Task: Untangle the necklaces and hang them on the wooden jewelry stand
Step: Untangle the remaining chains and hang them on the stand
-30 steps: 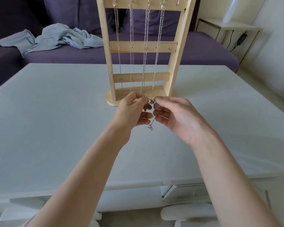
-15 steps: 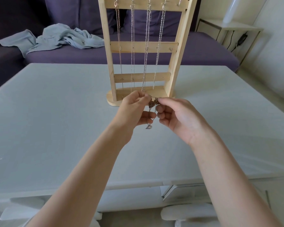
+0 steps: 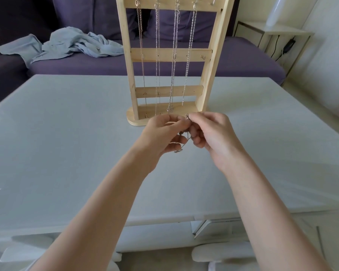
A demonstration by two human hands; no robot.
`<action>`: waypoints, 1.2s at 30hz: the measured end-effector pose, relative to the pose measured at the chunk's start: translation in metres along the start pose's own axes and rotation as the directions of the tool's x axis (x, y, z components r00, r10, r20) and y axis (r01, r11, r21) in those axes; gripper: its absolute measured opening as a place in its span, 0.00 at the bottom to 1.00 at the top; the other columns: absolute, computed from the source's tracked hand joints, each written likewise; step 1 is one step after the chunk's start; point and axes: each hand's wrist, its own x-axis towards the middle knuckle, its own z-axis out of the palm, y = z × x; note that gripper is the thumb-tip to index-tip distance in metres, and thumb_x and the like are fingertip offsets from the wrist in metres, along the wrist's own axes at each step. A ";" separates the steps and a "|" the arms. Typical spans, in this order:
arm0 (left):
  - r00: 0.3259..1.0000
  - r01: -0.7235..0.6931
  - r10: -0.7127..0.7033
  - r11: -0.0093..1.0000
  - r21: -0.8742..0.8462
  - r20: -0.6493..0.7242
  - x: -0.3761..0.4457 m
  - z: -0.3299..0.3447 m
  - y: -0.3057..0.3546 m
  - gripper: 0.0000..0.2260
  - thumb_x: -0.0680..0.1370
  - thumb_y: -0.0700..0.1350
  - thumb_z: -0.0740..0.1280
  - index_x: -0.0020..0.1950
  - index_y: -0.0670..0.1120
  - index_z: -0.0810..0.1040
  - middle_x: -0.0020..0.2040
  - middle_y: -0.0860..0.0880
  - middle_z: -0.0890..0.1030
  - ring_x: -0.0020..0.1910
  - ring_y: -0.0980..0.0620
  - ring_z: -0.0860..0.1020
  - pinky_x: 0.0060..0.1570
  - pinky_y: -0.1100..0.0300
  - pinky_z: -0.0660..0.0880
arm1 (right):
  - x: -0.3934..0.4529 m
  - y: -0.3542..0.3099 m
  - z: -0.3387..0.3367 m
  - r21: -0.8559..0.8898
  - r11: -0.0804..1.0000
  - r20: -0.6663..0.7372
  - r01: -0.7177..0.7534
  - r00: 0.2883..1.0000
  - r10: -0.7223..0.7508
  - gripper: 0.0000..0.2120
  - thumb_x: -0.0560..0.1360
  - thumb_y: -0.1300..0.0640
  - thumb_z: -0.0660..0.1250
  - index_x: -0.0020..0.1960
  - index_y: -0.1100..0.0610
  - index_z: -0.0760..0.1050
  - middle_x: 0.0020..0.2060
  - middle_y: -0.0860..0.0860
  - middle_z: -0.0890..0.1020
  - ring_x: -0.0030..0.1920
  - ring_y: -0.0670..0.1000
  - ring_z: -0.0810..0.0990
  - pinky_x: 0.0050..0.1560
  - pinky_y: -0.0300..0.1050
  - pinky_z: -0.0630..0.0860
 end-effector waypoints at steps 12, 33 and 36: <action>0.998 -0.017 0.024 0.994 0.105 -0.065 0.000 -0.009 -0.003 0.05 0.77 0.41 0.66 0.41 0.46 0.76 0.39 0.50 0.76 0.29 0.59 0.78 0.28 0.69 0.72 | 0.001 0.004 -0.006 -0.054 0.999 0.045 -0.004 0.999 0.006 0.04 0.73 0.61 0.70 0.41 0.61 0.80 0.24 0.49 0.72 0.24 0.45 0.68 0.24 0.33 0.65; 0.988 -0.078 0.064 0.992 -0.100 -0.140 0.005 -0.010 -0.001 0.07 0.78 0.41 0.64 0.41 0.48 0.72 0.36 0.51 0.77 0.28 0.57 0.76 0.24 0.67 0.70 | 0.000 0.001 0.005 0.064 0.984 0.251 -0.163 0.957 0.142 0.10 0.78 0.53 0.64 0.41 0.56 0.74 0.22 0.47 0.64 0.25 0.47 0.61 0.25 0.37 0.58; 0.982 -0.105 0.086 0.989 -0.106 -0.167 0.005 -0.011 0.000 0.07 0.78 0.41 0.64 0.41 0.48 0.71 0.35 0.52 0.77 0.29 0.58 0.77 0.25 0.68 0.69 | 0.001 0.000 0.004 0.052 0.987 0.255 -0.150 0.958 0.132 0.07 0.76 0.57 0.66 0.40 0.57 0.74 0.22 0.46 0.65 0.24 0.45 0.61 0.24 0.36 0.57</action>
